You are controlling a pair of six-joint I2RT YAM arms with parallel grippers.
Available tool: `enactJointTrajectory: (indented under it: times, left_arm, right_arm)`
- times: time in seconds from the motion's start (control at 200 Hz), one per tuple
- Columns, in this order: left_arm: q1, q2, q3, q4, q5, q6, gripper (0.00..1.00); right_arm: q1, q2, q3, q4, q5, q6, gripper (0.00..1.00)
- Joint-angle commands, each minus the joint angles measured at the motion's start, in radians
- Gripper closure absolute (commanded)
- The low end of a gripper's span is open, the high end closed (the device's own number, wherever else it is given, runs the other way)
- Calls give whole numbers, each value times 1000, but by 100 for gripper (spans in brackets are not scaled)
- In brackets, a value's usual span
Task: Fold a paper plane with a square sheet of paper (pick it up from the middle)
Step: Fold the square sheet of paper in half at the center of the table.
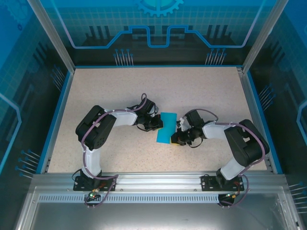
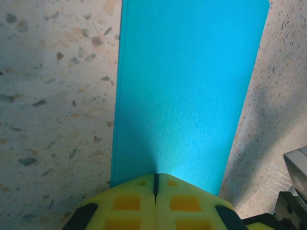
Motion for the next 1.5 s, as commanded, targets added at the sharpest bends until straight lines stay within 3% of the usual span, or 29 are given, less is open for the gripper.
enactJointTrajectory:
  times: [0.0, 0.165, 0.34, 0.6, 0.89, 1.04, 1.305, 1.495]
  left_arm:
    - [-5, 77, -42, -148, -94, 20, 100]
    - [-4, 76, -47, -145, -92, 23, 100]
    - [-5, 79, -42, -147, -90, 25, 100]
    - [-5, 81, -46, -146, -87, 28, 100]
    - [-4, 85, -44, -147, -85, 30, 100]
    - [-5, 87, -42, -147, -84, 30, 100]
    - [-4, 88, -38, -154, -85, 31, 100]
    - [-4, 88, -30, -160, -86, 33, 100]
  right_arm:
    - [11, 26, 8, -58, 46, -25, 93]
    - [-11, -34, 60, -123, 48, -52, 93]
    - [-118, -73, 162, -110, 12, -47, 92]
    - [-231, 197, 405, -57, 2, -27, 94]
    - [-244, 377, 487, -39, -8, -27, 94]
    - [-246, 439, 501, -95, 48, -61, 94]
    - [-252, 367, 516, -68, -15, -31, 94]
    - [-253, 416, 559, -72, -21, -28, 94]
